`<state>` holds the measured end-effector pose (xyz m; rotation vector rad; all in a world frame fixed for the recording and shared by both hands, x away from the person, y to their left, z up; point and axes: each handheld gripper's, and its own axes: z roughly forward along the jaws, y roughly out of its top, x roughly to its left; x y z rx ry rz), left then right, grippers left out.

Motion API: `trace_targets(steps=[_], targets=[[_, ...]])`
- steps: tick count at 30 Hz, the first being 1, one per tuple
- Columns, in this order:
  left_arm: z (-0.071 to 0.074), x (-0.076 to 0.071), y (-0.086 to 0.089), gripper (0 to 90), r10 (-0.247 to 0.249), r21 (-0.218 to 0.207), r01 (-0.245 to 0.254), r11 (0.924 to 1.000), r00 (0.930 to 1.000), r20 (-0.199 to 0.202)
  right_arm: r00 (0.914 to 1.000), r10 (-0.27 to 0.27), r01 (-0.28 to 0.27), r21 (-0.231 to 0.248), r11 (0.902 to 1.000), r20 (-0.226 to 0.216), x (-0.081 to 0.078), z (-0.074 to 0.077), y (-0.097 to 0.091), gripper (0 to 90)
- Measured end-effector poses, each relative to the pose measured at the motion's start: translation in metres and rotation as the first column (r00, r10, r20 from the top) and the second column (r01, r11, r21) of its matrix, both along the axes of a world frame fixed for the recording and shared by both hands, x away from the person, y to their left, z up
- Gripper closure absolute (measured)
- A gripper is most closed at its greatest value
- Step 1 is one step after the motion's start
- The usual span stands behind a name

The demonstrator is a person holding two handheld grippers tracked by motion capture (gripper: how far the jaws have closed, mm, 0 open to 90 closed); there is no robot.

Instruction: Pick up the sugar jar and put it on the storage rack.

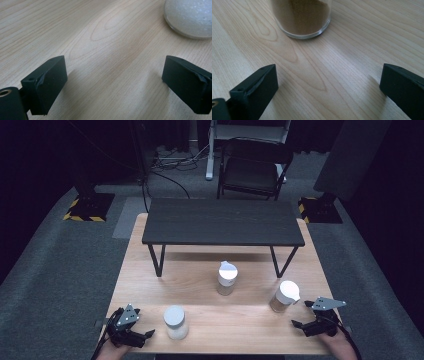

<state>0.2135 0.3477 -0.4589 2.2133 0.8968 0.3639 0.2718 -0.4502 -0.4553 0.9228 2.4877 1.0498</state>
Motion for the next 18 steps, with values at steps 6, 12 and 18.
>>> trace_targets(steps=[6, 12, 18], targets=[[0.0000, -0.0001, -0.0001, 5.9, 0.000, 0.001, 0.000, 1.0000, 1.0000, 0.001, 1.0000, 0.000, 0.000, 0.000, 1.0000, 0.001, 0.0000, 0.0000, 0.0000, 1.6], [0.0002, -0.0015, -0.0010, 5.9, 0.024, 0.002, -0.024, 0.9997, 0.9997, 0.001, 1.0000, 0.000, 0.000, 0.000, 1.0000, 0.000, 0.0000, 0.0000, -0.0001, 1.6], [0.0002, -0.0017, -0.0013, 5.9, 0.026, 0.003, -0.026, 0.9996, 0.9996, 0.001, 1.0000, 0.000, 0.000, 0.000, 1.0000, 0.000, 0.0000, 0.0000, -0.0001, 1.6]])
